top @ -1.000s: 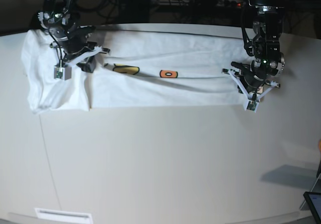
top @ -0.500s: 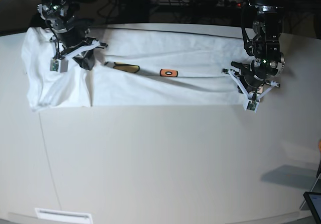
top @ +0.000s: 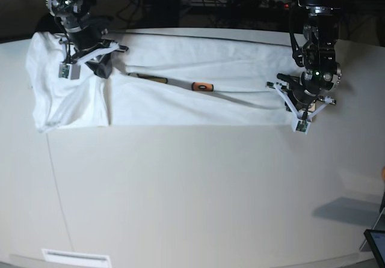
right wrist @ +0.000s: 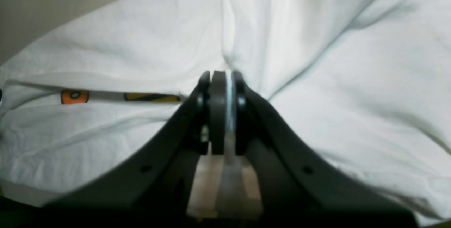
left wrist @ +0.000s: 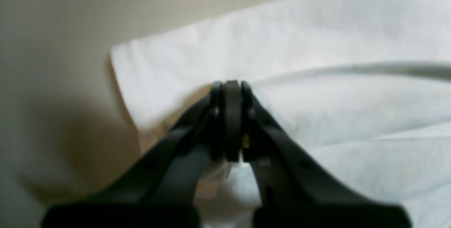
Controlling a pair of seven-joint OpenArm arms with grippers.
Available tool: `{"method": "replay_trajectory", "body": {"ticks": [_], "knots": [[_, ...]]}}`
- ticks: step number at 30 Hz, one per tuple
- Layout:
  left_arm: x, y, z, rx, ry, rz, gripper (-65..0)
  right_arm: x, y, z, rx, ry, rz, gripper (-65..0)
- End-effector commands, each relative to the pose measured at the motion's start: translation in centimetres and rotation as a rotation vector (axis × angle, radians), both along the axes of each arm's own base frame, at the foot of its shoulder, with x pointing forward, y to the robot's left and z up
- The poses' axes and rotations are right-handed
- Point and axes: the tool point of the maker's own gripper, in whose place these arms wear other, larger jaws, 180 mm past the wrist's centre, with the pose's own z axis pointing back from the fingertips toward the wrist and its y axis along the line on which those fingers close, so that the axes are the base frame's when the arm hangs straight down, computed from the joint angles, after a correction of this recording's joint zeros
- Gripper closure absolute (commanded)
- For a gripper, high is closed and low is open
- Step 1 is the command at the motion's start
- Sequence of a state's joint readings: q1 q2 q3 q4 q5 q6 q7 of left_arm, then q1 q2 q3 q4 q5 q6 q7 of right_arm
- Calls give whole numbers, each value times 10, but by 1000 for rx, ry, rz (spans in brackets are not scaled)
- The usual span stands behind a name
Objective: Fold the T-shirt properly
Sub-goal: 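Grasp the shirt's other end with the left gripper and fold inward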
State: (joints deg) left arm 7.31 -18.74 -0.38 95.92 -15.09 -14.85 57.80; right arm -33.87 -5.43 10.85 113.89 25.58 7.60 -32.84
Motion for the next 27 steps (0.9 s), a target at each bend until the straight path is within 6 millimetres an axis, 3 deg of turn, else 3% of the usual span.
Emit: {"method": "replay_trajectory", "body": {"ticks": [1, 6, 16, 27], "knots": [[-7, 5, 1, 20, 42, 7, 0, 3, -1, 8, 2, -35, -4, -10], [-2, -6, 31, 40, -40, -38, 0, 3, -1, 8, -1, -33, -4, -10], [-5, -15, 62, 79, -64, -66, 0, 3, -1, 7, -1, -30, -1, -10], [-31, -5, 52, 130, 5, -108, 0, -1, 3, 2, 6, 9, 16, -10]]}}
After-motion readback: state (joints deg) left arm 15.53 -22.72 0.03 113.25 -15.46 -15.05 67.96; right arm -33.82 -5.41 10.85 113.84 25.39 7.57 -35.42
